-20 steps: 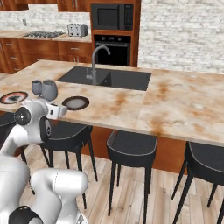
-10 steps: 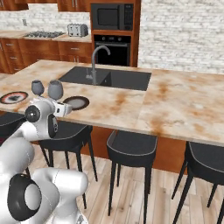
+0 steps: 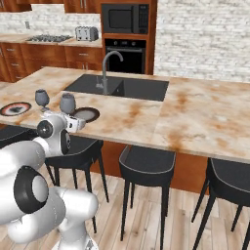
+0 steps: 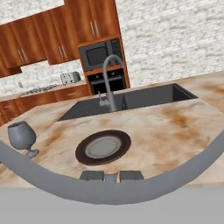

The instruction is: Retrieve the wine glasses from the counter and place one next to each plate.

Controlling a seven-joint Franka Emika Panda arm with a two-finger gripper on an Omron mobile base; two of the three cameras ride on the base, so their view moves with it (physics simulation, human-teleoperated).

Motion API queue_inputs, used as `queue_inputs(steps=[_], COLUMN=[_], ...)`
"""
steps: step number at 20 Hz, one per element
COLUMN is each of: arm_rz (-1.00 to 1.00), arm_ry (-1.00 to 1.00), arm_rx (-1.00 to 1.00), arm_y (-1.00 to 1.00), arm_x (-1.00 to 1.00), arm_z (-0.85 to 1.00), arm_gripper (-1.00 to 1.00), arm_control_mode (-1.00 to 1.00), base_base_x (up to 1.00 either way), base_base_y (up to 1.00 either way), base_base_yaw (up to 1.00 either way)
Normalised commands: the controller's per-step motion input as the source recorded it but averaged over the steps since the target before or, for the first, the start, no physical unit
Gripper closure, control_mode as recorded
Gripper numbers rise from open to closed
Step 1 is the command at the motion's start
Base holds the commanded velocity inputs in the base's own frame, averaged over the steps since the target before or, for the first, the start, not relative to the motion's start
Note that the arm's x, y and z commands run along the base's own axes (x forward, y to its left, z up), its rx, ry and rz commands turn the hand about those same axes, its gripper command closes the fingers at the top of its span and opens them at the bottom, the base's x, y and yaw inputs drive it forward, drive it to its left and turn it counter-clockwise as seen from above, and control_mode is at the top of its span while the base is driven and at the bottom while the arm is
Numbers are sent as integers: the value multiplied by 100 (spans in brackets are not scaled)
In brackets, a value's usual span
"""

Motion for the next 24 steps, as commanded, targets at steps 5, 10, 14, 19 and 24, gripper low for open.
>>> queue_inputs(steps=[5, 10, 14, 19, 24], arm_rz=[0, 0, 0, 0, 0], arm_ry=[1, 3, 6, 5, 0], arm_rx=[0, 0, 0, 0, 0], arm_y=[-4, -2, 0, -2, -20], arm_x=[27, 42, 45, 43, 46], arm_z=[-23, -15, -27, -39, -42], arm_gripper=[100, 100, 100, 100, 100], arm_control_mode=[-100, -100, -100, -100, -100], base_base_x=[0, 0, 0, 0, 0], base_base_y=[0, 0, 0, 0, 0], base_base_yaw=[0, 0, 0, 0, 0])
